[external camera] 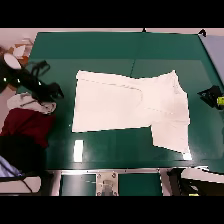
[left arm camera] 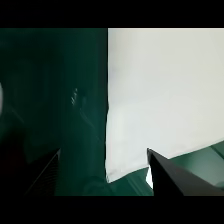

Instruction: Fold the shirts.

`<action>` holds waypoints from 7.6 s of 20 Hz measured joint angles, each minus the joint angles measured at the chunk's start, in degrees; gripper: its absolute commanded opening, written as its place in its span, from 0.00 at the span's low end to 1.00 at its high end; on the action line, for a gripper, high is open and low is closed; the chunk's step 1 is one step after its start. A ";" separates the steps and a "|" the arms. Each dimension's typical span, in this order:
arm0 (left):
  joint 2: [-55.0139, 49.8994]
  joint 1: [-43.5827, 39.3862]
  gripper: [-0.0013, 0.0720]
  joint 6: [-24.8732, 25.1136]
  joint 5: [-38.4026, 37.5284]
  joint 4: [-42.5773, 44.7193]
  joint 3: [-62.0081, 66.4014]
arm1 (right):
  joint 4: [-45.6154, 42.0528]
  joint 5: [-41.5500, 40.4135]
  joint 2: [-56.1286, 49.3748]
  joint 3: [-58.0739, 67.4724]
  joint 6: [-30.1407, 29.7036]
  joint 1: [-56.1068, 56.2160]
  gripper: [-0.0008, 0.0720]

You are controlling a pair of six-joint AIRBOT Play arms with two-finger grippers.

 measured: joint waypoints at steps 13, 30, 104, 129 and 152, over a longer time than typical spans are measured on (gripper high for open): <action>-0.83 -1.18 0.05 20.33 12.50 -27.69 -30.36 | -0.79 0.59 0.17 -1.99 -0.55 -0.87 0.54; -1.51 7.41 0.05 22.14 13.75 -19.19 -24.55 | -6.25 6.32 -6.10 -16.31 -2.93 -8.44 0.53; -14.08 -2.54 0.05 18.82 26.27 -17.90 4.24 | -2.60 -11.13 -19.52 17.00 0.50 16.31 0.03; 28.41 -1.14 0.92 -3.65 18.49 -22.14 -45.31 | -6.71 -2.23 6.01 -8.37 4.70 -7.74 0.30; 18.29 -20.20 0.05 -8.76 58.27 -39.67 -47.63 | -2.56 -7.04 7.54 -13.68 4.15 -4.04 0.30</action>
